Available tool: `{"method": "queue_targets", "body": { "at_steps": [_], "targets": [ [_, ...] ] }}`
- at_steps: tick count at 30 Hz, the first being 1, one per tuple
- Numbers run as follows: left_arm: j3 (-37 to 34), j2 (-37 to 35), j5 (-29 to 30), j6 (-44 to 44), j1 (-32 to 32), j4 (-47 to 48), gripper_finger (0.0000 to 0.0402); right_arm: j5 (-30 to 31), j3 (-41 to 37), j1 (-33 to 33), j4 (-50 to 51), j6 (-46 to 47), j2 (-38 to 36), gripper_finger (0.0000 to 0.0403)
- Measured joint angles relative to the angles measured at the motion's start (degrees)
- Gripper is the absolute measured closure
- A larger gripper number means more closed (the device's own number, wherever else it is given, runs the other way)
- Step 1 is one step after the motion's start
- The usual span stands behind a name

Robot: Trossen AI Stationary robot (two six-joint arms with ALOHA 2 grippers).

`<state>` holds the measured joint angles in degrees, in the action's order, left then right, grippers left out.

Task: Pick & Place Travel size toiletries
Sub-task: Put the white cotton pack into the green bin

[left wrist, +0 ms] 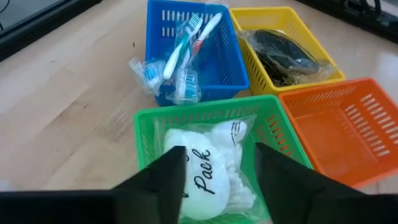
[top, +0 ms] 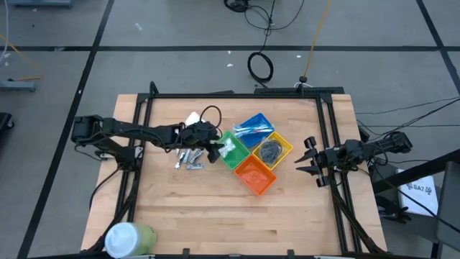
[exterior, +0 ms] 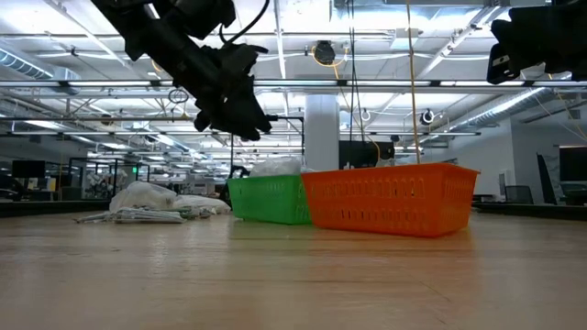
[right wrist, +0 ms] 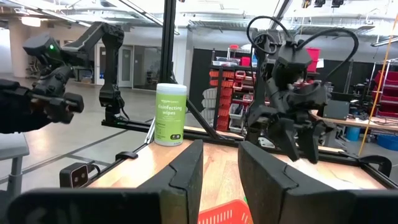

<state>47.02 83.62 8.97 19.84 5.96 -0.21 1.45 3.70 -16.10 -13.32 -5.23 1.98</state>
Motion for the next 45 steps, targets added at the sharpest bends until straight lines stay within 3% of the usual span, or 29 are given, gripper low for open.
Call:
{"method": "queue_targets", "body": {
  "at_steps": [5, 7, 12, 14, 20, 30, 35, 45],
  "targets": [
    [3.66, -4.52, 1.38, -3.34, 0.02, 9.08, 0.0166, 0.0, 0.01, -0.01, 0.04, 0.01, 0.01, 0.0312],
    [5.9, -7.3, 6.26, -3.99, -0.02, 16.36, 0.0158, 0.0, -0.01, 0.0, 0.02, 0.0, 0.02, 0.0312],
    [8.85, -12.42, 25.15, 0.32, 0.44, 30.0, 0.0154, 0.0, -0.01, 0.0, 0.02, 0.02, 0.02, 0.0312],
    [8.64, -13.13, 26.95, 3.99, 1.77, 32.24, 0.0153, 0.0, 0.01, 0.0, 0.02, 0.02, 0.02, 0.0312],
    [6.08, -10.29, 19.59, 15.24, 10.27, 38.41, 0.0153, 0.0, 0.0, -0.01, -0.05, 0.01, 0.02, 0.0312],
    [4.72, 3.04, 12.08, 15.94, 22.21, 32.59, 0.0153, 0.0, -0.01, 0.0, -0.09, 0.02, 0.02, 0.0312],
    [4.72, 9.57, 5.82, 13.86, 24.54, 28.39, 0.0153, 0.0, 0.01, -0.02, -0.11, 0.0, 0.02, 0.0312],
    [4.77, 14.55, 5.52, 13.04, 25.21, 27.74, 0.0166, 0.0, -0.01, -0.01, -0.09, 0.01, 0.02, 0.0312]
  ]
}}
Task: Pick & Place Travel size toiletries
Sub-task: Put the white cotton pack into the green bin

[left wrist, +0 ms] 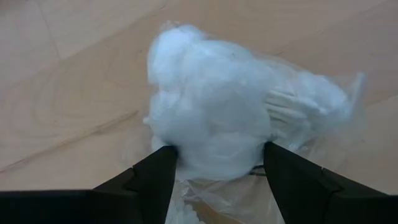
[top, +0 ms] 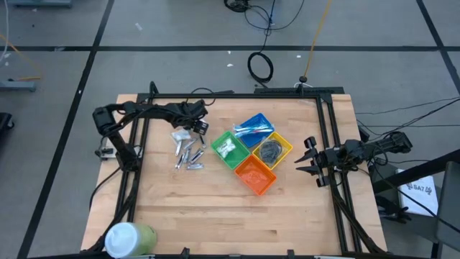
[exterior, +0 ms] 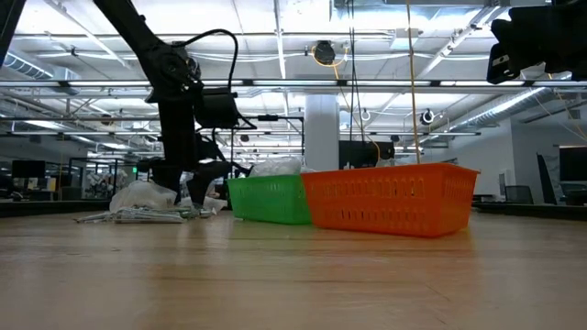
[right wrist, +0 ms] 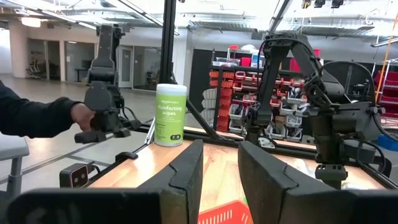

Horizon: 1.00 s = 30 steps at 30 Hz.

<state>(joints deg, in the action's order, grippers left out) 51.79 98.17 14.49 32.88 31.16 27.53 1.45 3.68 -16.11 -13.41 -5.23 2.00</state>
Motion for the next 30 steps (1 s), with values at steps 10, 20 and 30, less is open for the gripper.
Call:
{"method": "queue_targets", "body": {
  "at_steps": [10, 20, 30],
  "targets": [
    [0.0, -0.79, -0.99, -1.01, -0.44, -0.14, 0.0343, 0.0, 0.02, 0.0, 0.03, 0.0, 0.0, 0.0312],
    [2.81, -3.34, -1.25, -5.85, -3.22, 0.09, 0.0397, 0.0, 0.02, 0.01, 0.0, 0.01, 0.0, 0.0312],
    [4.79, -17.15, -4.38, -7.29, -15.0, -1.56, 0.04, 0.0, 0.01, 0.0, 0.0, -0.01, -0.02, 0.0312]
  ]
}}
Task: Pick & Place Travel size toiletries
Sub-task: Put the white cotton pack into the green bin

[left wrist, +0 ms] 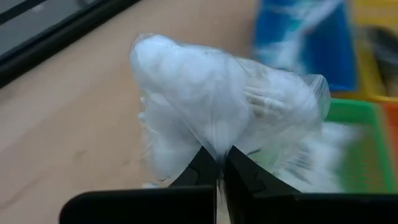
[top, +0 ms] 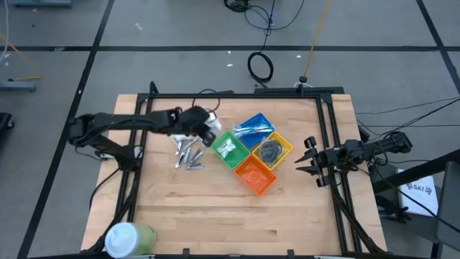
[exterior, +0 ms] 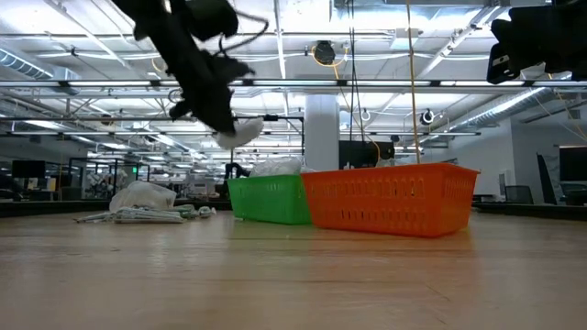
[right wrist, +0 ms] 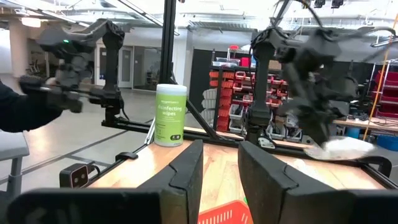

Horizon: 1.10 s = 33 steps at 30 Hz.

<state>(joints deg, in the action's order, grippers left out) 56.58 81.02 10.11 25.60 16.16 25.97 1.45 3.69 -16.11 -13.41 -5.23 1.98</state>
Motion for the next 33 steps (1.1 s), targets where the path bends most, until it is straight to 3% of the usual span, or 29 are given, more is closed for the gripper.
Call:
{"method": "queue_targets", "body": {
  "at_steps": [4, 11, 15, 23, 33],
  "targets": [
    [0.0, 0.27, -0.07, 0.2, -5.61, -3.44, 0.04, 0.0, 0.01, 0.0, 0.01, 0.02, 0.0, 0.0312],
    [0.01, 7.31, 0.07, 0.64, -10.84, -13.09, 0.04, 0.0, -0.01, -0.01, 0.09, 0.02, 0.02, 0.0312],
    [0.0, 10.72, -0.46, 1.27, -11.0, -14.95, 0.04, 0.0, 0.01, -0.01, 0.05, 0.02, 0.02, 0.0312],
    [0.0, 16.27, -8.7, 4.46, -10.15, -16.25, 0.04, 0.0, 0.01, 0.0, 0.05, 0.0, 0.01, 0.0312],
    [0.0, 19.97, -9.25, 6.55, -9.84, -15.46, 0.04, 0.0, -0.01, -0.01, 0.02, 0.0, 0.0, 0.0312]
  ]
}}
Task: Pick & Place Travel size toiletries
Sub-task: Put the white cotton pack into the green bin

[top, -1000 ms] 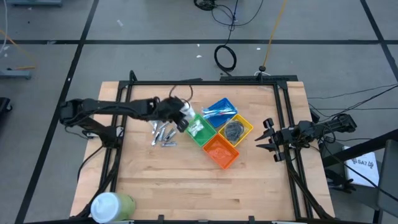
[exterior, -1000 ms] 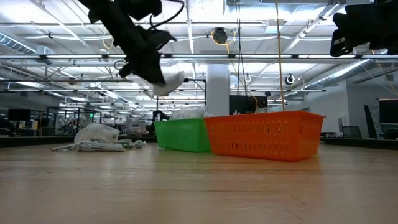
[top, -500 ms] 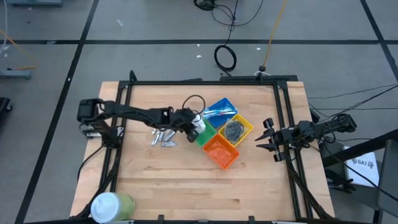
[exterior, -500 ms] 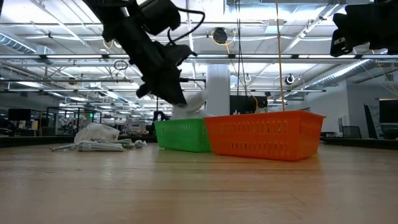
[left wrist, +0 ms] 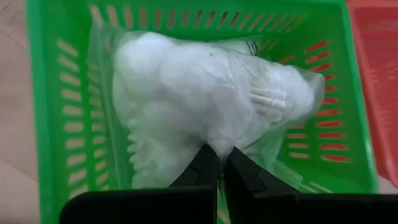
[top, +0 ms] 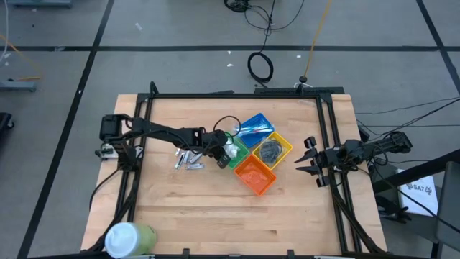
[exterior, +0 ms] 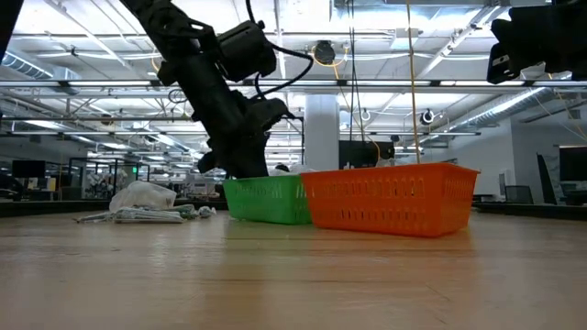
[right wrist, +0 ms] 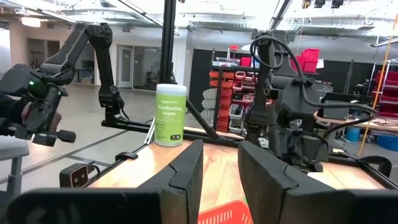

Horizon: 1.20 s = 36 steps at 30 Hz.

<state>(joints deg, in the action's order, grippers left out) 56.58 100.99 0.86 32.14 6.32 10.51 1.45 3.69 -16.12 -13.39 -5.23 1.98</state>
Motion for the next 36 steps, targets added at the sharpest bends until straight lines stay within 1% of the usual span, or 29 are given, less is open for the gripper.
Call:
{"method": "queue_targets", "body": {
  "at_steps": [3, 9, 11, 19, 27, 31, 36],
  "targets": [
    [0.0, 0.08, 0.02, -0.07, 0.44, -0.07, 0.0393, 0.0, 0.0, 0.0, -0.04, 0.0, 0.0, 0.0312],
    [0.0, -0.73, 0.04, -0.11, 0.42, -1.6, 0.0361, 0.0, 0.0, 0.01, -0.01, 0.02, 0.0, 0.0312],
    [-0.05, -1.26, 0.04, -0.13, 0.42, -0.8, 0.0348, 0.0, 0.0, 0.0, -0.04, 0.01, 0.0, 0.0312],
    [-0.04, -4.75, 0.23, -1.01, 0.46, -1.66, 0.0278, 0.0, 0.01, 0.02, -0.03, 0.01, 0.0, 0.0312],
    [0.01, -8.4, 1.16, -6.32, 0.47, -1.86, 0.0207, 0.0, 0.0, 0.02, -0.03, 0.0, 0.0, 0.0312],
    [-0.02, -8.93, 1.91, -8.78, 0.91, -0.61, 0.0184, 0.0, 0.02, 0.02, -0.01, 0.0, 0.0, 0.0312],
    [0.03, -13.53, 2.22, -8.46, 3.12, 5.91, 0.0172, 0.0, 0.02, 0.01, 0.05, 0.01, 0.02, 0.0312]
  ]
}}
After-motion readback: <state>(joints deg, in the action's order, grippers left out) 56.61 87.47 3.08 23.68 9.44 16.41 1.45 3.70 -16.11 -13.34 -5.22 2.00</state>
